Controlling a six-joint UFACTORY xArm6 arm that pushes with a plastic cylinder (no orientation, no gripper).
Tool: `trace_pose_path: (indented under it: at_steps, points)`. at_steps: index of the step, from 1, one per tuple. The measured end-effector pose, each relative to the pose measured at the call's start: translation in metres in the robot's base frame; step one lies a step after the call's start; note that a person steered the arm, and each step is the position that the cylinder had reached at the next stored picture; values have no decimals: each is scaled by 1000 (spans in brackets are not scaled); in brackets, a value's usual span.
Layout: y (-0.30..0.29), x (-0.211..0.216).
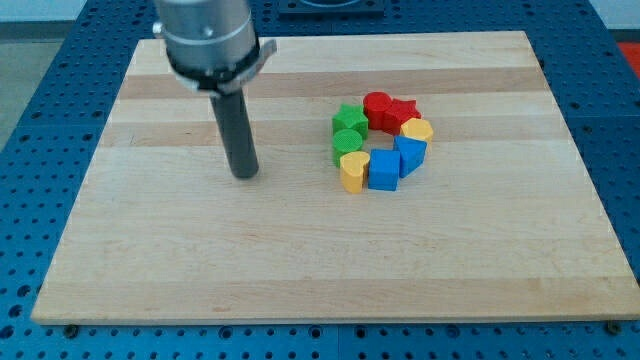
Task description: Point your arm at blue triangle
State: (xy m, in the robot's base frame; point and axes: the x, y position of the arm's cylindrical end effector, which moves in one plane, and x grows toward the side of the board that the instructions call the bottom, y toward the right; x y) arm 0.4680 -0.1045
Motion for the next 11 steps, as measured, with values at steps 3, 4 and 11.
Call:
trace_pose_path:
  at_steps: [3, 4, 11]
  points:
    - [145, 48]
    - [202, 47]
    - [230, -19]
